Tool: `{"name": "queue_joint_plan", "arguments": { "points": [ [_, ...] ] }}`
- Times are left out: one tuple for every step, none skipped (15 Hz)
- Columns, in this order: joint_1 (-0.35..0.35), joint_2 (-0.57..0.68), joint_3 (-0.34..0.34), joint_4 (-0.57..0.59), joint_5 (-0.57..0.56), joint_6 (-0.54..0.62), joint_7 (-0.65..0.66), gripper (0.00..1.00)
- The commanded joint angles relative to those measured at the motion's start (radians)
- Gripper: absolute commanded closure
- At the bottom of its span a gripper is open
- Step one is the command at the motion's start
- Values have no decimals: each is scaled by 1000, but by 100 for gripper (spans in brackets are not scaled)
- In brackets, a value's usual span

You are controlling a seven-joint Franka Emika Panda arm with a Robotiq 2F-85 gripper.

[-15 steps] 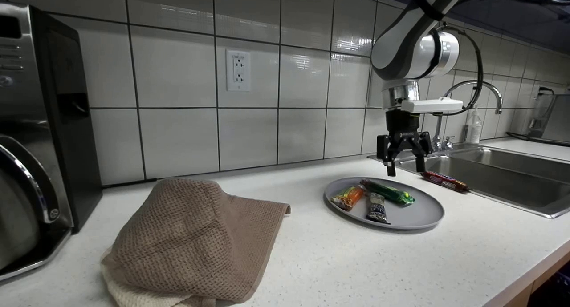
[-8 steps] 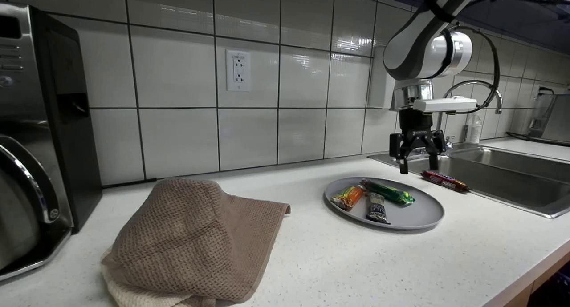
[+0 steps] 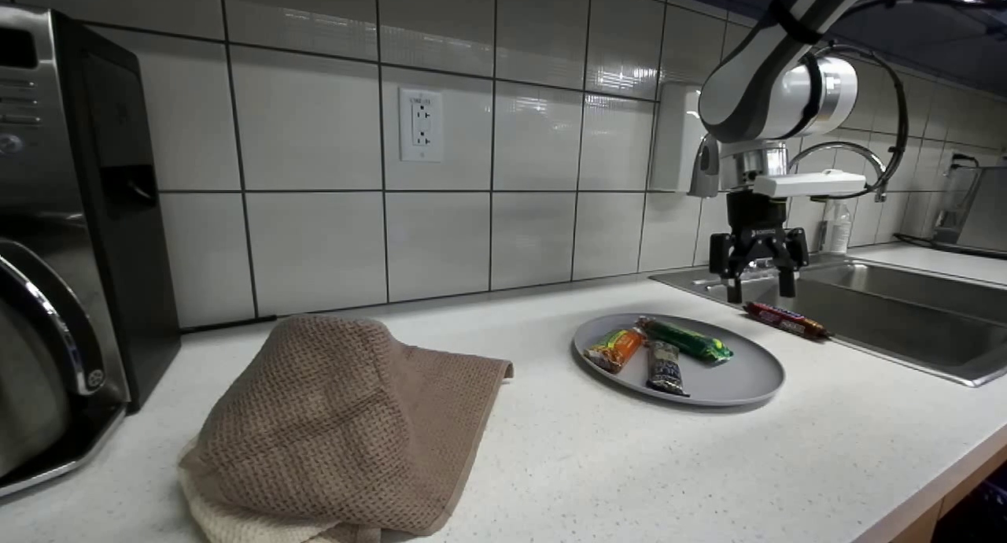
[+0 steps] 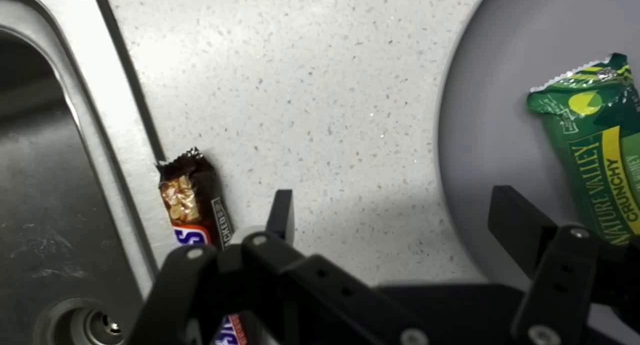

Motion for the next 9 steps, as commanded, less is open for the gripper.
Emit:
{"name": "queue_joint_plan", "arguments": {
  "points": [
    [-32,21,1,40,-10,7,-50,0],
    [-39,30,0,52,-9,8,-61,0],
    [-45,38,-1,61,-9,9,-69,0],
    [-51,46,-2,70,-9,11,-77,0],
    [-57,54,-3,80,-8,14,-88,0],
    [-65,64,-2,92,-5,12,-98,0],
    [-71,73,-2,102,-5,13,-107,0],
    [-77,82,-1,113,-4,13,-116,0],
    [-83,91,-1,124,-3,13,-124,0]
  ]
}}
